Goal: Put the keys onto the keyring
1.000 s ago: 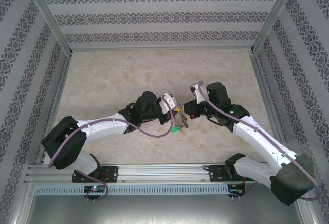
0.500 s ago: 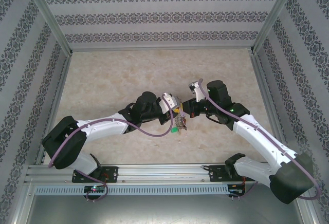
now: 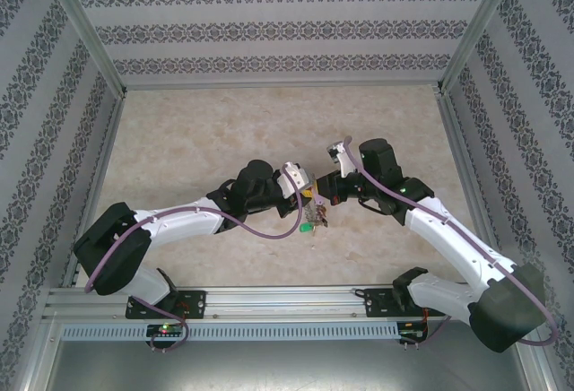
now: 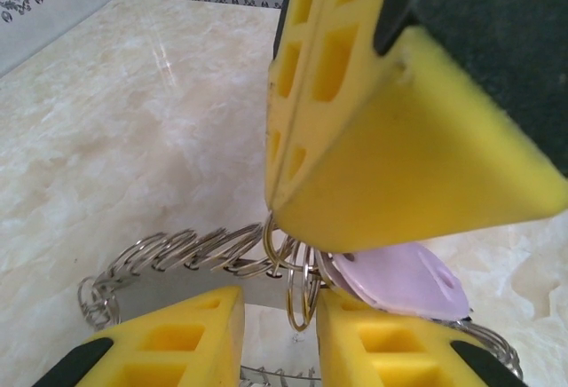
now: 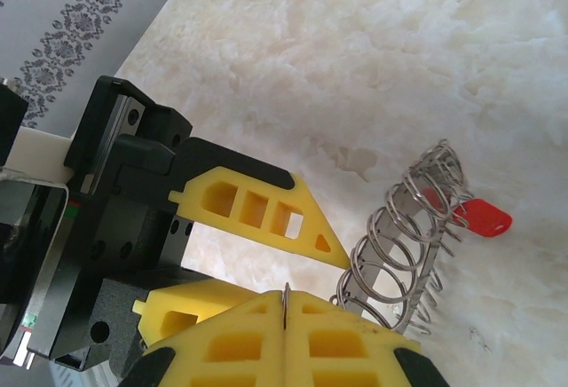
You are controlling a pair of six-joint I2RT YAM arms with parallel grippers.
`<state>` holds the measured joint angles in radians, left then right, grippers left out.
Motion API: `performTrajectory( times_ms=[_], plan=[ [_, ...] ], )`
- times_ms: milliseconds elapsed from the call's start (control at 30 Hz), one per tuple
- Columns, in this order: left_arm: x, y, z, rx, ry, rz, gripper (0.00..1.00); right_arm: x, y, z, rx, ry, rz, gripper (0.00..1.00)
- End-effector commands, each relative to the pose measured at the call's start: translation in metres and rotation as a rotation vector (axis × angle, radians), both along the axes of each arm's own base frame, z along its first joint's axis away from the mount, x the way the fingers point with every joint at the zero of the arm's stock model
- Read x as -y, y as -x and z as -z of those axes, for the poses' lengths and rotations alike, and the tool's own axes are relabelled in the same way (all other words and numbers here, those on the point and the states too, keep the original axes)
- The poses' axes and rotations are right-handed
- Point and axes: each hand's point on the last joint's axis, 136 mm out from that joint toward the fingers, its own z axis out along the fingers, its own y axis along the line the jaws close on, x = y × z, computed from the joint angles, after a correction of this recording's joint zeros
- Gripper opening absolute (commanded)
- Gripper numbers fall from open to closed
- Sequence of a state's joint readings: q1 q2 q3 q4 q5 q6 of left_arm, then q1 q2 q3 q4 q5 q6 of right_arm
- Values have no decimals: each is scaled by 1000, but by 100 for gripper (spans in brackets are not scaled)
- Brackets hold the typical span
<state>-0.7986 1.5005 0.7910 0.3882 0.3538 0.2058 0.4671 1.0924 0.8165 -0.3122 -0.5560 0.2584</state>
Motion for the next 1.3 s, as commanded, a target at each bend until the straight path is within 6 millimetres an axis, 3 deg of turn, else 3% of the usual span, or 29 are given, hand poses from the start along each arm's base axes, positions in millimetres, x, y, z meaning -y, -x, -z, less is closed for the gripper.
performTrajectory(
  times_ms=[0, 533, 900, 1267],
  plan=[
    [1, 1, -16, 42, 13, 12, 28, -11, 0, -26, 70, -49, -58, 0],
    [-2, -1, -21, 78, -11, 7, 29, -9, 0, -24, 80, -35, -62, 0],
    [-18, 14, -11, 71, -76, 64, 37, -10, 2, -23, 90, -35, -88, 0],
    [-17, 10, -17, 89, -90, 79, 34, -12, 6, -26, 87, -51, -113, 0]
  ],
)
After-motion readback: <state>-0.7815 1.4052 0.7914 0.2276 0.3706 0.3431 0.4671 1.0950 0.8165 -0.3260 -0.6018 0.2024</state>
